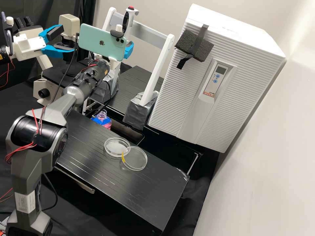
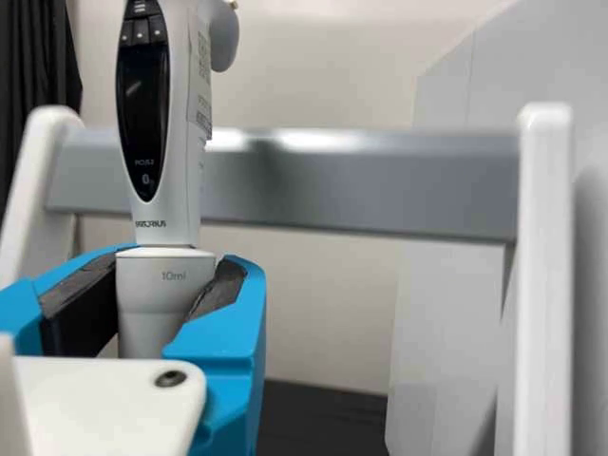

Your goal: Use the pipette

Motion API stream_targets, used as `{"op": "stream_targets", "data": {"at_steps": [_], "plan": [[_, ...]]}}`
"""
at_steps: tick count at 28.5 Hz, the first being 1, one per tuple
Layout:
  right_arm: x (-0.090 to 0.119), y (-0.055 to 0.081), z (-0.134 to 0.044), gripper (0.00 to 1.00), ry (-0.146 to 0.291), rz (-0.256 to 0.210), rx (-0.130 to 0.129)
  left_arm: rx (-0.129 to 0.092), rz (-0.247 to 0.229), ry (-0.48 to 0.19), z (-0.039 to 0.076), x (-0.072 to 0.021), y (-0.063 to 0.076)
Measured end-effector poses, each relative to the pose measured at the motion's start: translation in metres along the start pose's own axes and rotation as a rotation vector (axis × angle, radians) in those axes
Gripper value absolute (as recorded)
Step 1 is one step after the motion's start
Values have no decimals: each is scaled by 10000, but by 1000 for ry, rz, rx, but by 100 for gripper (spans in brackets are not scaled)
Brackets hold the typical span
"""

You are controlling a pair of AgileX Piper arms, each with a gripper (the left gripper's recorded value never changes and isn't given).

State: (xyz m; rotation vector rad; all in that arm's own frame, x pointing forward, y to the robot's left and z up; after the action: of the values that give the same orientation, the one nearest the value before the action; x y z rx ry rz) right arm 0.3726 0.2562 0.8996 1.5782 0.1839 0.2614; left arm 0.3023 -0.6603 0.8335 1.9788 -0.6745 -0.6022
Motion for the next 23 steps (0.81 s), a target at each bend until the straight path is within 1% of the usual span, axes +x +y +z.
{"op": "stream_targets", "data": {"at_steps": [1, 4, 7, 14, 18, 20, 23], "plan": [[6, -4, 3, 0, -7, -7, 7, 6, 1, -7, 6, 9, 12], [32, -16, 19, 0, -21, -21, 9, 23, 6, -22, 21, 31, 45], [37, -1, 23, 0, -22, -18, 1, 30, 1, -28, 26, 38, 50], [40, 15, 37, 0, -27, -13, 6, 29, -13, -22, 25, 40, 37], [69, 53, -4, 0, -18, -4, 17, 29, -13, -22, 25, 40, 37], [89, 60, -14, 0, -14, 0, 18, 29, -13, -22, 25, 40, 37], [103, 79, 11, 0, -26, -13, 18, 29, -13, -22, 25, 40, 37]]}}
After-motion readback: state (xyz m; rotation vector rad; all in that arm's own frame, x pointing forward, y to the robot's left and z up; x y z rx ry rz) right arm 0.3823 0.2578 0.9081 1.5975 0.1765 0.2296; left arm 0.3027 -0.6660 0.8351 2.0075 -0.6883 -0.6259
